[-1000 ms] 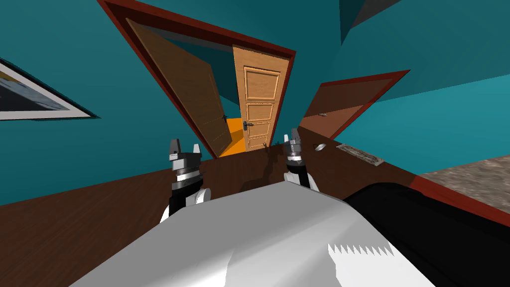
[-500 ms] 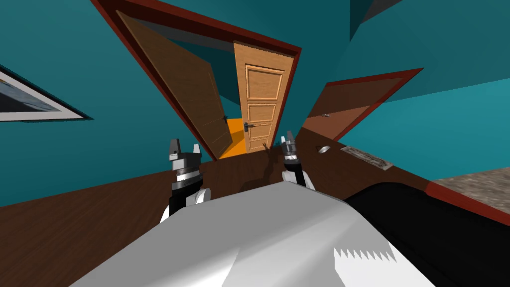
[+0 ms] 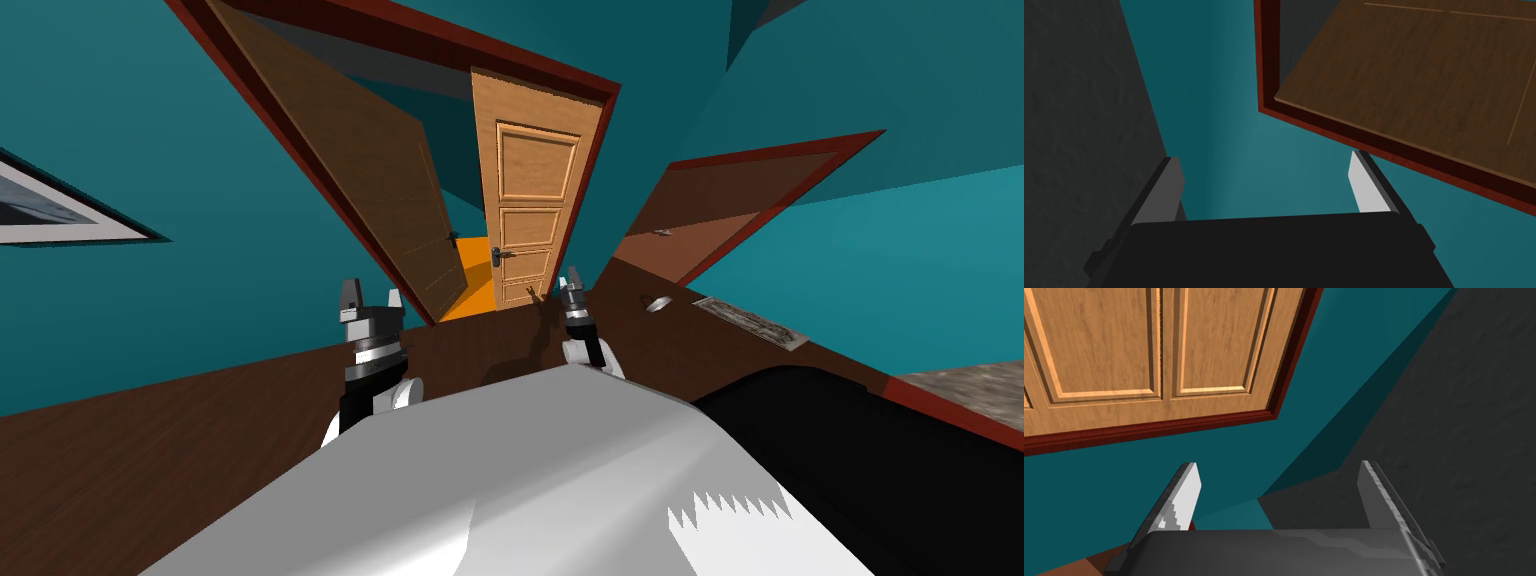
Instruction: Push the door open
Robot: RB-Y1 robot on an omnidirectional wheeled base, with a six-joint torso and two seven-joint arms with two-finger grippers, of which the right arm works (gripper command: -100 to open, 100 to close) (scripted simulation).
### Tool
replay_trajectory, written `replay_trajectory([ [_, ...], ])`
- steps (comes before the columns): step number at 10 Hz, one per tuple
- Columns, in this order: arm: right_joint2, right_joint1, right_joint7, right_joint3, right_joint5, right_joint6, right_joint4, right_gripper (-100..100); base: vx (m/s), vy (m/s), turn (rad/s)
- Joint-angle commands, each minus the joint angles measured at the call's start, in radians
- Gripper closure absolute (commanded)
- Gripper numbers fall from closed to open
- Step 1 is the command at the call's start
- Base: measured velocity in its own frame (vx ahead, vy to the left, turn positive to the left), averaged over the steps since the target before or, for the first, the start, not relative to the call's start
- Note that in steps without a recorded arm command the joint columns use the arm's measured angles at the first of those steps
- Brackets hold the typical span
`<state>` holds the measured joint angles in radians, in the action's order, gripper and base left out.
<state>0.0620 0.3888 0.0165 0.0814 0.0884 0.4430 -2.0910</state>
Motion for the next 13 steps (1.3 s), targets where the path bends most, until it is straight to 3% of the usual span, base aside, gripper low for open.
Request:
replay_trajectory([
  [1,0.000,-0.015,-0.004,-0.002,-0.001,-0.002,0.031,-100,0.091,-0.005,0.019],
  [13,0.013,-0.166,-0.018,0.006,-0.021,-0.036,0.289,-100,0.096,-0.003,0.024],
])
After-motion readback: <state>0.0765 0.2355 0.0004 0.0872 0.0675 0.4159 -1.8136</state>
